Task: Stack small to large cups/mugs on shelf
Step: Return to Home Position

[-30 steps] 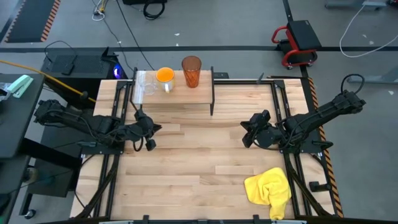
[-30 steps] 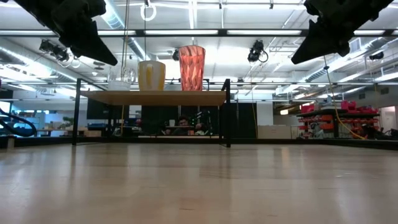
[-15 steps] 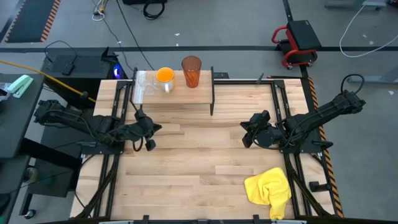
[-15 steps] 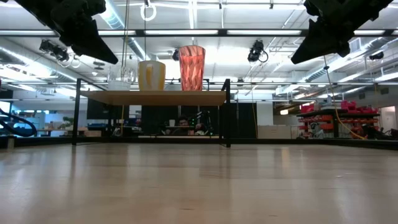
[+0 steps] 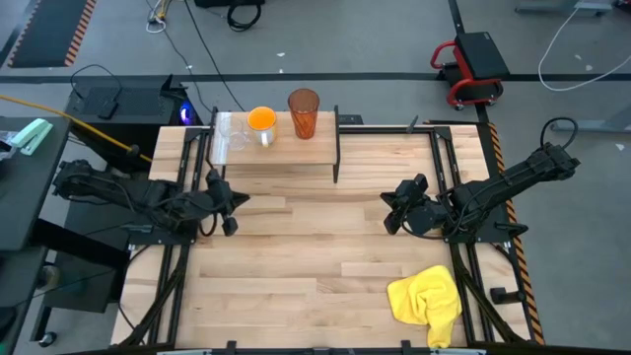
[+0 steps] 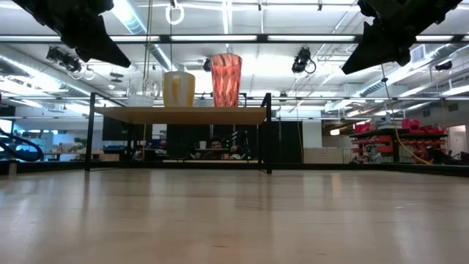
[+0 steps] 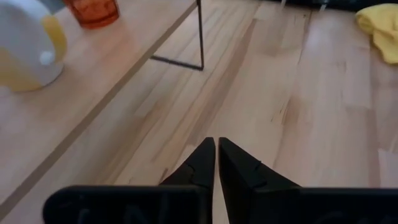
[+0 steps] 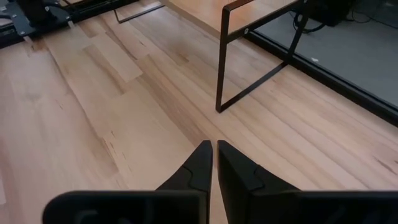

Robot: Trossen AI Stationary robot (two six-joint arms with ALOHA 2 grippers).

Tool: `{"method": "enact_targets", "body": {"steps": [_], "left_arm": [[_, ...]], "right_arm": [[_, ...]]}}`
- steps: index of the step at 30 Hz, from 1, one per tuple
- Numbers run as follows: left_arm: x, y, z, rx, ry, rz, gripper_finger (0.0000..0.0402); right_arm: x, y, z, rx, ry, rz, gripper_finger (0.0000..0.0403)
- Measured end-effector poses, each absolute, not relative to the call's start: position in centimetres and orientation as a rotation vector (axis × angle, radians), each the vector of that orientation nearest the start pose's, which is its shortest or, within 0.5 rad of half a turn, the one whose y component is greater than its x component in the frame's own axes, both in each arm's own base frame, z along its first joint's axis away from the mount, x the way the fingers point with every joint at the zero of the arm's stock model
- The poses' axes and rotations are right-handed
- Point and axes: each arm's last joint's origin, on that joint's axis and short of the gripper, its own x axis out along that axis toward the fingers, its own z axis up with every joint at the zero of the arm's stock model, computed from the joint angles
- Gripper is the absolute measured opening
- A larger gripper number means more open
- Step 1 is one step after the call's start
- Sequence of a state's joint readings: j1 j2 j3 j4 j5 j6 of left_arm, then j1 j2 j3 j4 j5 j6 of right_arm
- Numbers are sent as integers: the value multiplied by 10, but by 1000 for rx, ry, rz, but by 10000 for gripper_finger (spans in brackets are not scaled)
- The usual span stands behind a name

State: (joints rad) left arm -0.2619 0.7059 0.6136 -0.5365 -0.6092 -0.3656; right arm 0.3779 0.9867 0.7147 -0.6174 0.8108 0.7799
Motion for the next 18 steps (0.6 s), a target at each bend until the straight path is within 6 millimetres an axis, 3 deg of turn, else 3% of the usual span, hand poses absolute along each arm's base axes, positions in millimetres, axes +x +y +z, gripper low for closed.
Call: {"method": "enact_targets", "body": {"steps": [5,12,18], "left_arm": [[142,-21,259,-86,496,433,34],[141,-21,292,-88,377,383,25],[141,-22,308,-108,343,326,27]], "right_arm": [[177,48,248,214,534,-645,32],[177,48,248,213,534,-644,32],[177,48,248,214,530,-642,32]]}}
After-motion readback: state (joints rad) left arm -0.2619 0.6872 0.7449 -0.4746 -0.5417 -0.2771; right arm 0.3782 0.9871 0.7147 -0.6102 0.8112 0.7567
